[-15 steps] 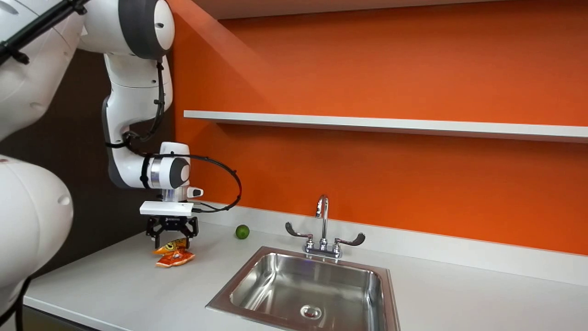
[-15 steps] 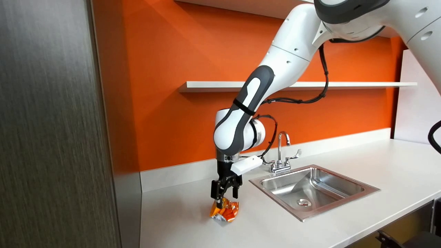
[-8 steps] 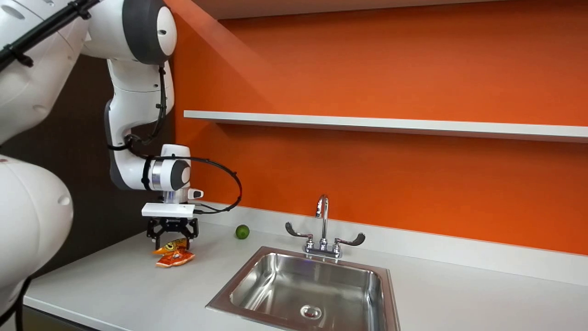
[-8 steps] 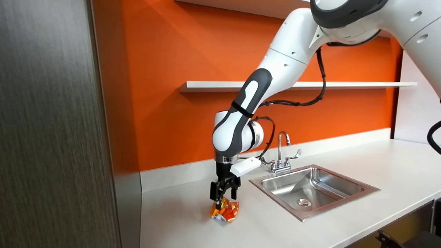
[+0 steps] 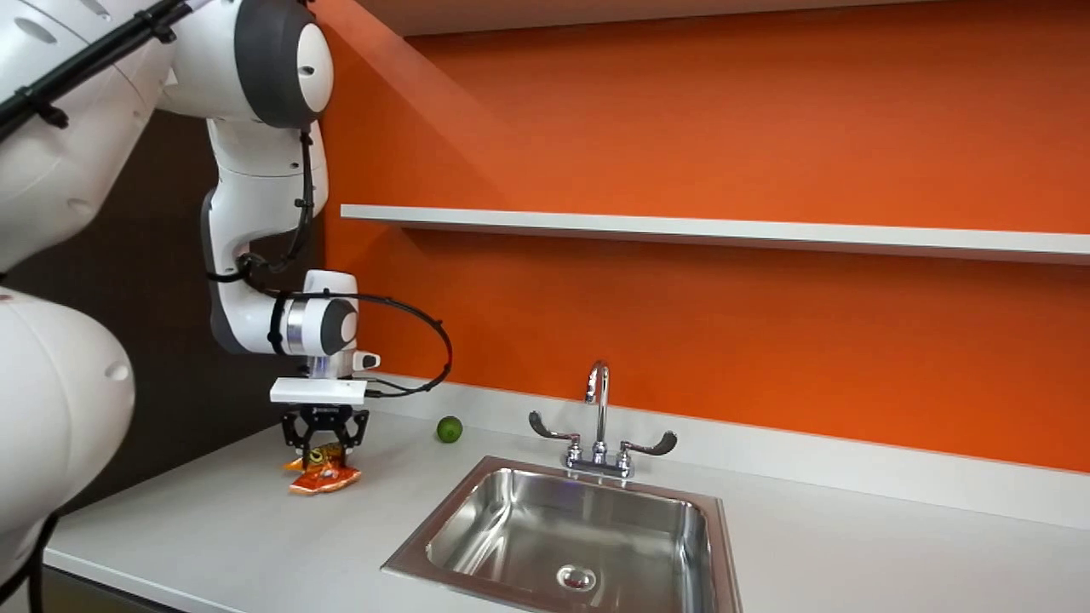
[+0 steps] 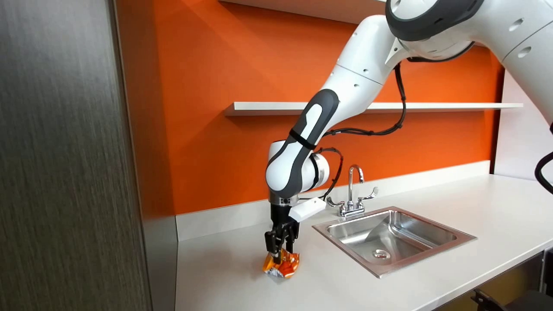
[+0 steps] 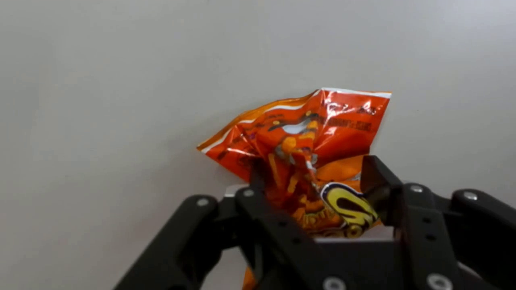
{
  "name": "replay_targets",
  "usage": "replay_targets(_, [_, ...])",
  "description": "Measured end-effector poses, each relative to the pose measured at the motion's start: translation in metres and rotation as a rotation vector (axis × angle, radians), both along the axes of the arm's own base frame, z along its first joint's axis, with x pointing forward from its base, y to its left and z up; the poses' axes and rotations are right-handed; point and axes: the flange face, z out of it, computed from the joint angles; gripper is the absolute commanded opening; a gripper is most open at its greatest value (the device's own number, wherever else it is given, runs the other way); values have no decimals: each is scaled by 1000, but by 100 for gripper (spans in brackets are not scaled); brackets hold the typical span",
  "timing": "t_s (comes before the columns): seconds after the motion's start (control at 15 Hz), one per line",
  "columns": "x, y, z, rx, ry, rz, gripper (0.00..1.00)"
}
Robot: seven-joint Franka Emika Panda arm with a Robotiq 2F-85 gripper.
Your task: Put the orange packet in the sink.
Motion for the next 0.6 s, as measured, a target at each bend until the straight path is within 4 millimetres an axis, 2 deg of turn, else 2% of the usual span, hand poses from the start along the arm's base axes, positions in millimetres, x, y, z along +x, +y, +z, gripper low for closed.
replay_targets(0.27, [3,-4,-3,1,2,0,3])
replay_targets(0.4, [6,-6,-2,2,-2,-5,0])
replay_targets(0.6, [9,-8,0,3,-6,-9,2])
